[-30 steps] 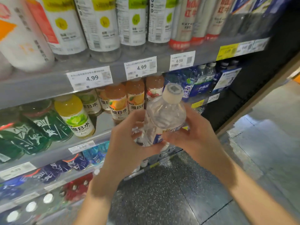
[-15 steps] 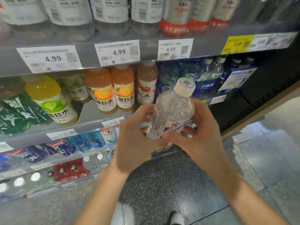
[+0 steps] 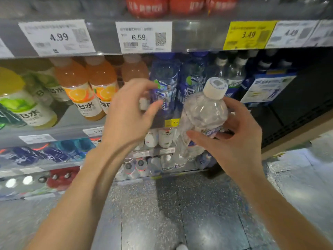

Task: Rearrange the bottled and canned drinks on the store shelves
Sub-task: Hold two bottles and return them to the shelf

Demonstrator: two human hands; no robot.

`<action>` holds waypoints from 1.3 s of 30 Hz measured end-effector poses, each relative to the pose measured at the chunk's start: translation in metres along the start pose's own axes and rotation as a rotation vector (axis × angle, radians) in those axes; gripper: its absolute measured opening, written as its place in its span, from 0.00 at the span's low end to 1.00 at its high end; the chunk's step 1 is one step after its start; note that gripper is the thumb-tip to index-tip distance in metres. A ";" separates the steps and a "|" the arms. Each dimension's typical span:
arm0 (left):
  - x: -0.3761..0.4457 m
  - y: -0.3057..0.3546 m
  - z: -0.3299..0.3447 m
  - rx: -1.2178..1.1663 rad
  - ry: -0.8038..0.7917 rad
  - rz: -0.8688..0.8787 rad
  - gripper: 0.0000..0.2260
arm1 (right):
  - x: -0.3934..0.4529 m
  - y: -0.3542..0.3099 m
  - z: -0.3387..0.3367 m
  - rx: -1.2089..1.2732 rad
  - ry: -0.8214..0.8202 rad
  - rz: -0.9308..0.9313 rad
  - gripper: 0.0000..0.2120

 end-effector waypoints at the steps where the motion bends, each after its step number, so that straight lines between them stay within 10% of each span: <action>1: 0.009 0.011 0.009 0.026 -0.014 0.038 0.16 | 0.005 0.003 -0.004 0.000 0.017 -0.002 0.34; 11: 0.067 0.047 0.130 0.268 -0.195 -0.003 0.27 | 0.048 0.040 -0.035 0.051 0.110 0.053 0.37; 17: 0.066 0.032 0.117 0.031 0.039 -0.204 0.35 | 0.062 0.050 -0.044 0.043 0.123 0.059 0.36; 39: -0.039 0.045 0.012 -0.143 0.228 -0.036 0.16 | 0.081 0.039 -0.028 0.064 0.171 -0.026 0.35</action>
Point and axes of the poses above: each hand's wrist, its own x-axis towards the middle knuckle, its own z-axis out of the palm, y = z × x, the point moved 8 cm from there along x, towards the middle knuckle, and after that the axes turned 15 degrees about y, right-handed, at the moved point
